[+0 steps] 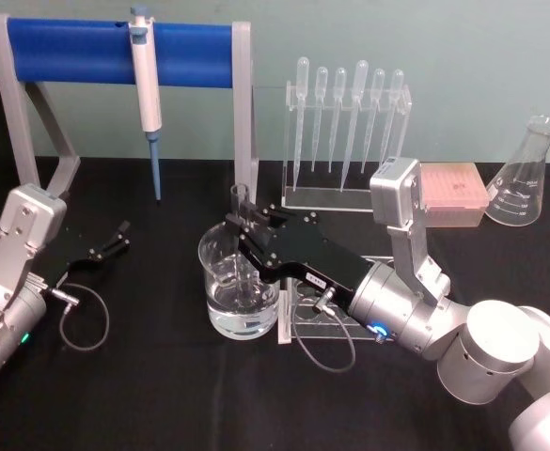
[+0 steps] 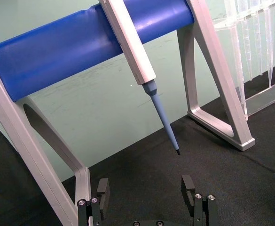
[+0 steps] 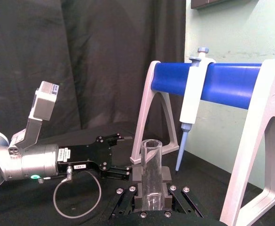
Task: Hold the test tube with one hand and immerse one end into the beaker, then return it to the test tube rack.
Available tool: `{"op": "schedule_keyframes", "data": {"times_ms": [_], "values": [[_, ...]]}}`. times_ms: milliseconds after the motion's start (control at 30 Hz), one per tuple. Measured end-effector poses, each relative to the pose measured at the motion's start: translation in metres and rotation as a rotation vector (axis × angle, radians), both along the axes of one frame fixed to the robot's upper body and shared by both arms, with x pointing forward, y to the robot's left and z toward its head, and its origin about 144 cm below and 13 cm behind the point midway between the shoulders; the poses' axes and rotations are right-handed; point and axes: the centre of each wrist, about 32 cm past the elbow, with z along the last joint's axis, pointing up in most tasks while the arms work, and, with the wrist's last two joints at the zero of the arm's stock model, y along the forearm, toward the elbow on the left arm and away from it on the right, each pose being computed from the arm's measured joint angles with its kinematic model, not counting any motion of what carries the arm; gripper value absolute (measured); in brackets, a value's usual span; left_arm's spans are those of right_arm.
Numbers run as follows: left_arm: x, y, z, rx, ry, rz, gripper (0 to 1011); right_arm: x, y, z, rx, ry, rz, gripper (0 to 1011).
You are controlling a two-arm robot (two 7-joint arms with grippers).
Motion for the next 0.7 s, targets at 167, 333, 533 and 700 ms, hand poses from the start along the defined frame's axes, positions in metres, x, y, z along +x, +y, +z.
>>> {"op": "schedule_keyframes", "data": {"times_ms": [167, 333, 533, 700], "values": [[0.0000, 0.0000, 0.0000, 0.000, 0.000, 0.000, 1000, 0.0000, 0.0000, 0.0000, 0.000, 0.000, 0.000, 224], [0.0000, 0.0000, 0.0000, 0.000, 0.000, 0.000, 1000, 0.0000, 0.0000, 0.0000, 0.000, 0.000, 0.000, 223], [0.0000, 0.0000, 0.0000, 0.000, 0.000, 0.000, 1000, 0.0000, 0.0000, 0.0000, 0.000, 0.000, 0.000, 223], [0.0000, 0.0000, 0.0000, 0.000, 0.000, 0.000, 1000, 0.0000, 0.0000, 0.0000, 0.000, 0.000, 0.000, 223]]}}
